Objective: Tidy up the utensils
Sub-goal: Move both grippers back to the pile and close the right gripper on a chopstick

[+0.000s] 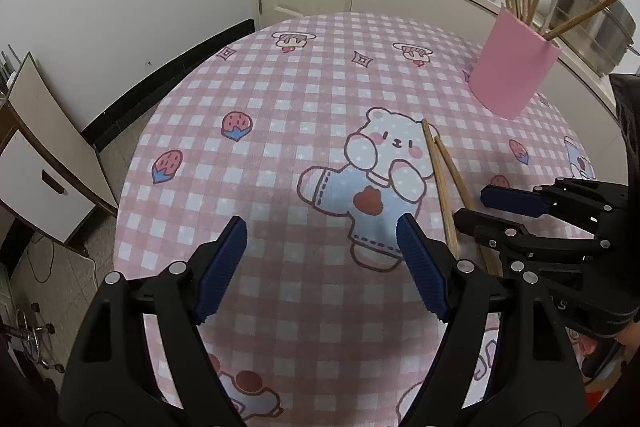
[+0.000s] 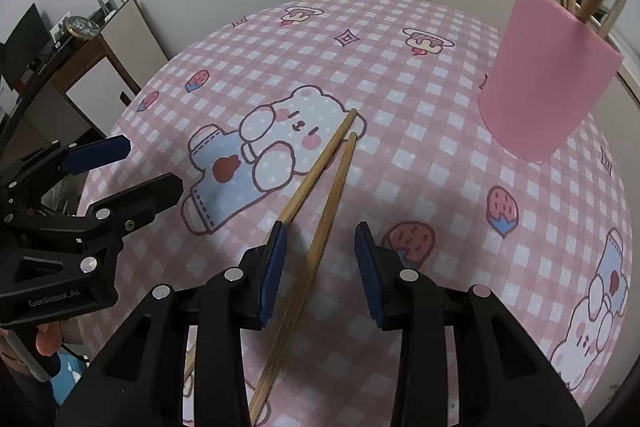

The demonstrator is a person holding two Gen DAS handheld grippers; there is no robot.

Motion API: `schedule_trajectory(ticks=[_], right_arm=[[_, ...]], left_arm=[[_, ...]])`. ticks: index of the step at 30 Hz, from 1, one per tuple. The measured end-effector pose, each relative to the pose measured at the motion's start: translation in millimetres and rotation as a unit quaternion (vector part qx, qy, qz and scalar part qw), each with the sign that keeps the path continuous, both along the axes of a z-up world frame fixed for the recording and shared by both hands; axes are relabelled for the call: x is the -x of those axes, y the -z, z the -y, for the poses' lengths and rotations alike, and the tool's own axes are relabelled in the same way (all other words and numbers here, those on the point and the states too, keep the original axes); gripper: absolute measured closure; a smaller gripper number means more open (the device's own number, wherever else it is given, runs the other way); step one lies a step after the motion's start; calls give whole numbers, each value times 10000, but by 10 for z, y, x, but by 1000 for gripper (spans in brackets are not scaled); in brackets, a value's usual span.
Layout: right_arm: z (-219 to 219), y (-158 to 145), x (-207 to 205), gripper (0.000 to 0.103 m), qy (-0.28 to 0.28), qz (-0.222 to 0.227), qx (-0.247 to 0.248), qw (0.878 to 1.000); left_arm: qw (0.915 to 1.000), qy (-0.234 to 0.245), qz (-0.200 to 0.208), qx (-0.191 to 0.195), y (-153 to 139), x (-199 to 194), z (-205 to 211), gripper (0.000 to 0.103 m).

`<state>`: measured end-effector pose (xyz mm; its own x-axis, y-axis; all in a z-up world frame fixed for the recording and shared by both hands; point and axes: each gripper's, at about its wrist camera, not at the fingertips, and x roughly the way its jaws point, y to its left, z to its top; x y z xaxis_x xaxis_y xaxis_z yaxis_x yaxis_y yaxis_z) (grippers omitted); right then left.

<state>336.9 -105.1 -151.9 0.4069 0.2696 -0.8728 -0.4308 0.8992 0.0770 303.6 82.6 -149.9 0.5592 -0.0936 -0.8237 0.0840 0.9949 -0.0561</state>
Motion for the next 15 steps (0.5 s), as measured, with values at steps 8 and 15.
schedule_trajectory(ticks=[8, 15], right_arm=[[66, 3, -17, 94, -188, 51, 155, 9997], [297, -12, -41, 94, -126, 1, 233, 9996]], left_arm=[[9998, 106, -63, 124, 9, -71, 145, 26], [9990, 383, -169, 173, 24, -166, 441, 26]])
